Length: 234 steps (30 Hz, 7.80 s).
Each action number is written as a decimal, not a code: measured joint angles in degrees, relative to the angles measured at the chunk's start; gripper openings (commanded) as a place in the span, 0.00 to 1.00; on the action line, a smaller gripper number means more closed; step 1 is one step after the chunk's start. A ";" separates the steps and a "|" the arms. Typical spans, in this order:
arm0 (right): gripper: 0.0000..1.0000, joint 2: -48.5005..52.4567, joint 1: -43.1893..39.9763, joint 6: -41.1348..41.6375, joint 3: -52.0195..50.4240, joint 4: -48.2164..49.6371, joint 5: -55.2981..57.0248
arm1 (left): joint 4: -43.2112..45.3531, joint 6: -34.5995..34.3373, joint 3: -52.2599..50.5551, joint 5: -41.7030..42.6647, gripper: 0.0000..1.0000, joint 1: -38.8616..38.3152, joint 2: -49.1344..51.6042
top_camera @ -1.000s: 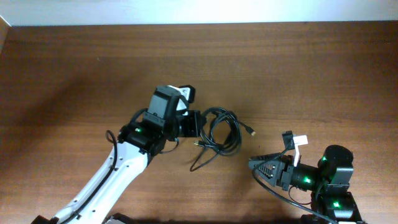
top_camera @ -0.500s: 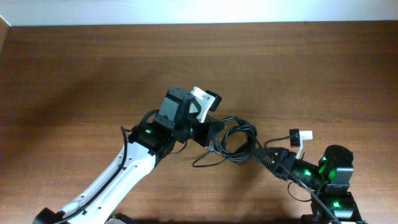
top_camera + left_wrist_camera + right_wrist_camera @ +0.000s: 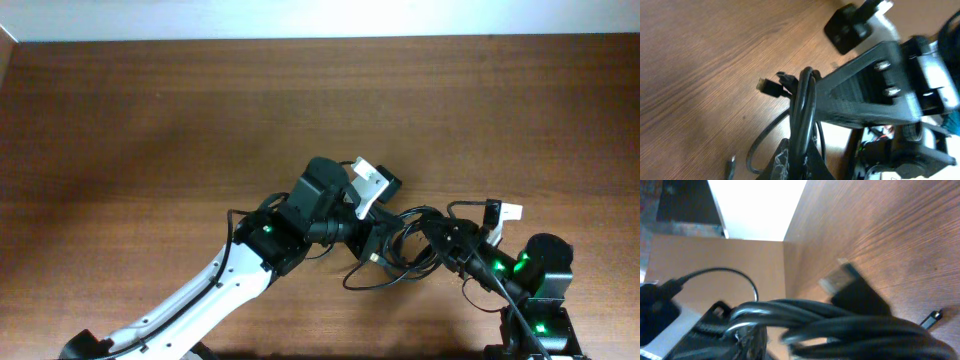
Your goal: Untangle cables
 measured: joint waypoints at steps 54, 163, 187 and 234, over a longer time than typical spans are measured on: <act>0.45 22.77 -0.15 -20.55 0.37 -3.04 4.70 | -24.76 -20.61 0.61 -26.60 0.54 6.95 1.40; 0.87 22.86 -0.15 -26.97 0.44 -3.76 0.39 | -38.64 2.71 8.02 -22.93 0.99 19.91 0.22; 0.99 22.47 -0.15 -26.91 1.20 -18.82 15.80 | -4.81 -18.64 7.89 -27.36 0.92 17.73 22.45; 0.38 23.08 8.04 -40.15 20.74 -14.21 -12.48 | -22.99 16.41 7.96 5.68 0.00 18.01 6.10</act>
